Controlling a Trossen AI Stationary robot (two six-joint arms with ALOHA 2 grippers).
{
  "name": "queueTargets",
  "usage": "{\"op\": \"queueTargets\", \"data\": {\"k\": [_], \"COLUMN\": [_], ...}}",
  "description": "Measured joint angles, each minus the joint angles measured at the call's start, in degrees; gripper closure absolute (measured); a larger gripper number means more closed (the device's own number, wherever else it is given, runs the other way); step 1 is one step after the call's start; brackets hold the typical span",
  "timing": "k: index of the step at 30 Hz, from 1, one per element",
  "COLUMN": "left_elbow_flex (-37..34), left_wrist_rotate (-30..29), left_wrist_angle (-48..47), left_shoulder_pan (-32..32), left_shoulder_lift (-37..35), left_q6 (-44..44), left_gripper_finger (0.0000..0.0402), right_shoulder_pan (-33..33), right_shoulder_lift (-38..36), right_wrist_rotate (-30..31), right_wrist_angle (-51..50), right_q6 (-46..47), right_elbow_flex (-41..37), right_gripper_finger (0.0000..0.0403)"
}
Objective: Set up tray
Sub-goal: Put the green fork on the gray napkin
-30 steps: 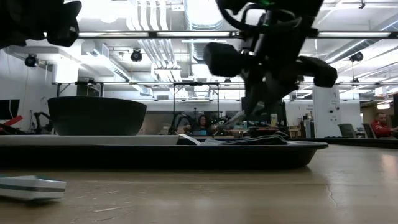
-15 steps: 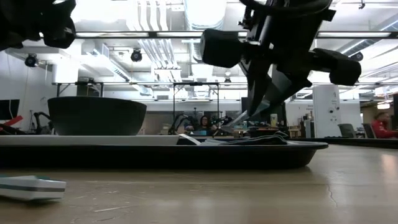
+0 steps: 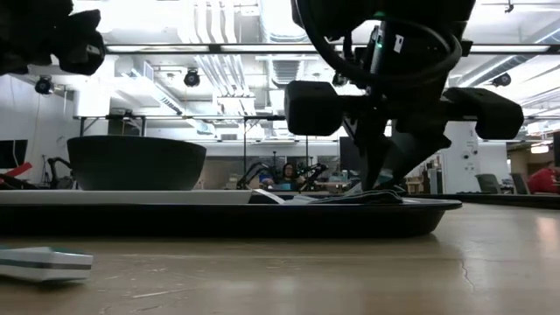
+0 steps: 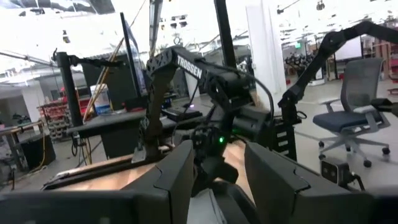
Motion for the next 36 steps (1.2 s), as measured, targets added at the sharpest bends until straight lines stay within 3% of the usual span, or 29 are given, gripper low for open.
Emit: {"op": "queueTargets", "data": {"k": [17,26,30,36], "left_elbow_flex": [0.0,0.0,0.0,0.0], "left_wrist_rotate": [0.0,0.0,0.0,0.0], "left_wrist_angle": [0.0,0.0,0.0,0.0], "left_shoulder_pan": [0.0,0.1,0.1,0.0], "left_shoulder_lift": [0.0,0.0,0.0,0.0], "left_q6": [-0.6,-0.7,-0.7,-0.7], "left_gripper_finger": [0.0275,0.0275,0.0275,0.0275], "right_shoulder_pan": [-1.1,-2.5,-3.0,-3.5], "right_shoulder_lift": [0.0,0.0,0.0,0.0], "right_wrist_rotate": [0.0,-2.1,-7.5,-7.6], "right_wrist_angle": [0.8,7.6,7.8,8.0], "right_q6": [-0.4,-6.9,-8.5,-9.6], "right_elbow_flex": [1.0,1.1,1.1,1.1], "right_gripper_finger": [0.0349,0.0342,0.0326,0.0290]}}
